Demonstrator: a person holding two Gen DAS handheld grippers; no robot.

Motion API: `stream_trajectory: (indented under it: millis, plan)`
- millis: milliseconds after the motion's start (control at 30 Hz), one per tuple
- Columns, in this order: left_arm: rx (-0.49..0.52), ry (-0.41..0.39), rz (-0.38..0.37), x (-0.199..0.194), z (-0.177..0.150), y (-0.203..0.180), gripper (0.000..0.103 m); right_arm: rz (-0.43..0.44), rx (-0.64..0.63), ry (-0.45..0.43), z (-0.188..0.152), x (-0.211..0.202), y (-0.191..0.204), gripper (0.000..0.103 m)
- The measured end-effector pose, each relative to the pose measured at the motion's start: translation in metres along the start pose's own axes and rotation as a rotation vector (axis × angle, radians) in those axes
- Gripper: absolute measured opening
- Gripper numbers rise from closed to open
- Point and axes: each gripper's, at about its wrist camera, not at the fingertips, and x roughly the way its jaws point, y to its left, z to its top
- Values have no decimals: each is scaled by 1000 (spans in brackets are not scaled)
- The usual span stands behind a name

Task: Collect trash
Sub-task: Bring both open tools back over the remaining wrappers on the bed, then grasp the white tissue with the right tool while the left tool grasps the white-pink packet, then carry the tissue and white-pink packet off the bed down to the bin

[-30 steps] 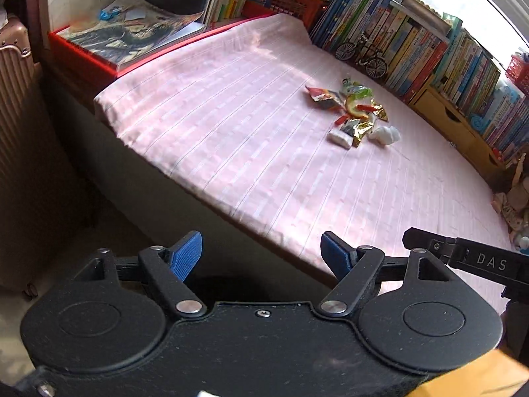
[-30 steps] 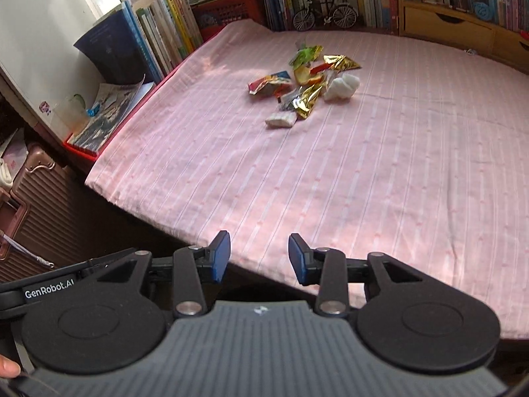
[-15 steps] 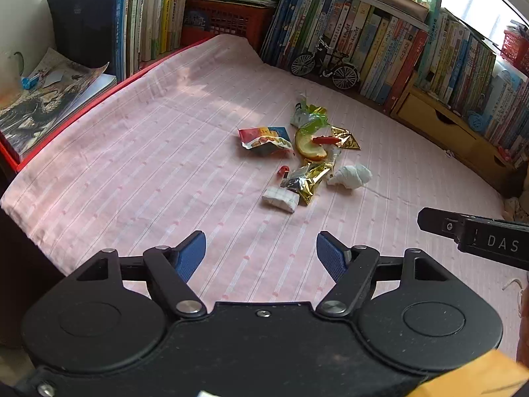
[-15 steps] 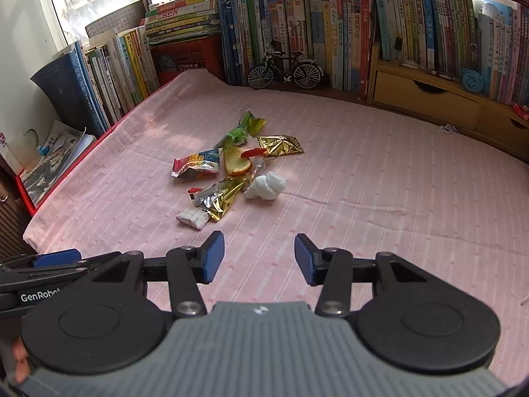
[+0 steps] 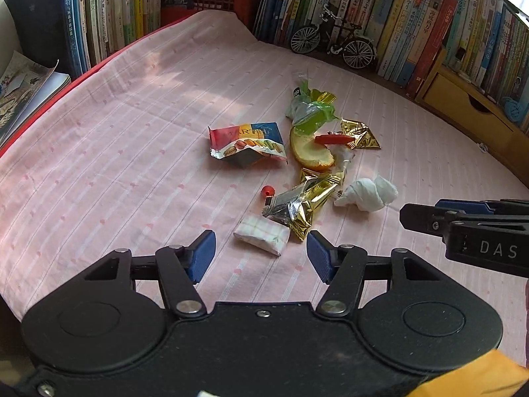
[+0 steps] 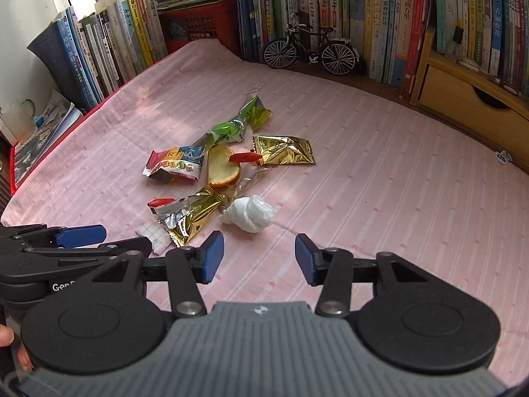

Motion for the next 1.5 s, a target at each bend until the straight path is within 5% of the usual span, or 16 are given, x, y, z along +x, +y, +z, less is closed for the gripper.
stream_trajectory:
  millis: [533, 667, 1067, 1500]
  plan:
    - [-8, 90, 32, 38, 11, -7, 46, 105, -5, 93, 26, 61, -6, 62]
    - [-51, 123, 23, 39, 10, -6, 37, 127, -1, 116, 23, 65, -9, 38]
    - [-28, 111, 10, 10, 2, -19, 36, 141, 85, 101, 2, 42, -26, 35]
    - [-26, 68, -10, -49, -37, -1, 36, 97, 98, 71, -31, -5, -2, 35]
